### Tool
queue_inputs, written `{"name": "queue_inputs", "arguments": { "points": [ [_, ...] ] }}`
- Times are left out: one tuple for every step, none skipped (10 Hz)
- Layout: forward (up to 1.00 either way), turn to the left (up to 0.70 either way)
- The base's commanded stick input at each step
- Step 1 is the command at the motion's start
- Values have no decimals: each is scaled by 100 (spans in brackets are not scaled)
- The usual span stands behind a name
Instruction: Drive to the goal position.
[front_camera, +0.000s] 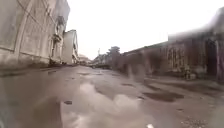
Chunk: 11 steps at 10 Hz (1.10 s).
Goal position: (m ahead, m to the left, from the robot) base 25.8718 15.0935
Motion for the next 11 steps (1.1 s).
{"name": "queue_inputs", "arguments": {
  "points": [
    [50, 8],
    [50, 8],
    [50, 8],
    [50, 8],
    [50, 8],
    [50, 8],
    [50, 8],
    [50, 8],
    [50, 8],
    [50, 8],
    [50, 8]
  ]
}}
